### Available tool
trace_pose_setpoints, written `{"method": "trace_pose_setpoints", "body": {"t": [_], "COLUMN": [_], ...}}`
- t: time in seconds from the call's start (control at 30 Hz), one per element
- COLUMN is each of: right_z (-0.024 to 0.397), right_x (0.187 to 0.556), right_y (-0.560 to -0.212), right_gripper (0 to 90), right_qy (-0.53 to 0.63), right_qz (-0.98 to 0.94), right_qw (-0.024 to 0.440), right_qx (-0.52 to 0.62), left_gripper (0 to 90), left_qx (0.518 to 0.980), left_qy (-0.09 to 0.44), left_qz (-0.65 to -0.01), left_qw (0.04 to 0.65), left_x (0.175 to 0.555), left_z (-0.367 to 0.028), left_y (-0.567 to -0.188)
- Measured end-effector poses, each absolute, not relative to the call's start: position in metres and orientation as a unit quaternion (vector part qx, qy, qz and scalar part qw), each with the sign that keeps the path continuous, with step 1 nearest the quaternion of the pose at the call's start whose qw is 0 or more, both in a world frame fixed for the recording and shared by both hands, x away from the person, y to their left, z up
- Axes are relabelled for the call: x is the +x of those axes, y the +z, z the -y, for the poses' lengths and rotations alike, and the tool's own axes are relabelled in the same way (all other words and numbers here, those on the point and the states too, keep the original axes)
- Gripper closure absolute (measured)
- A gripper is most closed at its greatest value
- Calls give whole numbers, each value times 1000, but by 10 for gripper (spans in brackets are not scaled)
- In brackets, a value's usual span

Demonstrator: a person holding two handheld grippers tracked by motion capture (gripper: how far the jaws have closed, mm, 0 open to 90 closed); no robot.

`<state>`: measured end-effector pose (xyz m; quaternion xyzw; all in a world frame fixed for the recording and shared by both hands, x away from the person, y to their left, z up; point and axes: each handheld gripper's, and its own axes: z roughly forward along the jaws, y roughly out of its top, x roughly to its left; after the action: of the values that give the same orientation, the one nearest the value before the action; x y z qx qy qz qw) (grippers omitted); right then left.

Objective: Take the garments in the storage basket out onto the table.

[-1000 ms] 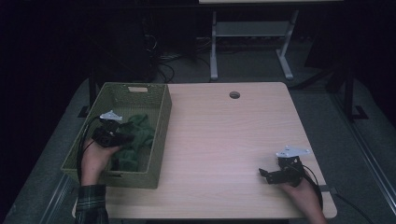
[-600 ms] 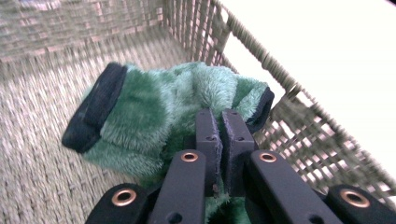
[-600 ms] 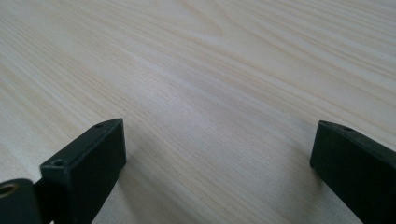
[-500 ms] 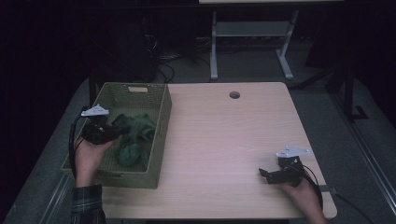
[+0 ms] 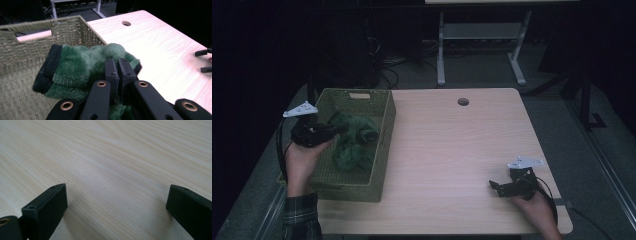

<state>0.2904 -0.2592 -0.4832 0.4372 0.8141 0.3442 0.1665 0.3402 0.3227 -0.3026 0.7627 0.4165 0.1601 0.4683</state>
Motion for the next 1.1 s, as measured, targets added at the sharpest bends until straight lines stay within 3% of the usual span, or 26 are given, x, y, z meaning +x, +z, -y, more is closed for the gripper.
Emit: {"method": "trace_pose_setpoints", "body": {"t": [0.63, 1.1], "right_z": [259, 259], "right_x": [290, 290], "right_y": [-483, -483], "right_gripper": [32, 32], "right_qy": [344, 344], "right_qz": [-814, -814], "right_qw": [167, 167], "right_qx": [437, 437], "left_gripper": [877, 881], "left_qx": [744, 743], "left_qy": [191, 181], "left_qz": [-385, -352], "left_qw": [512, 539], "left_x": [336, 342], "left_z": [-319, -286], "left_y": [-237, -213]}}
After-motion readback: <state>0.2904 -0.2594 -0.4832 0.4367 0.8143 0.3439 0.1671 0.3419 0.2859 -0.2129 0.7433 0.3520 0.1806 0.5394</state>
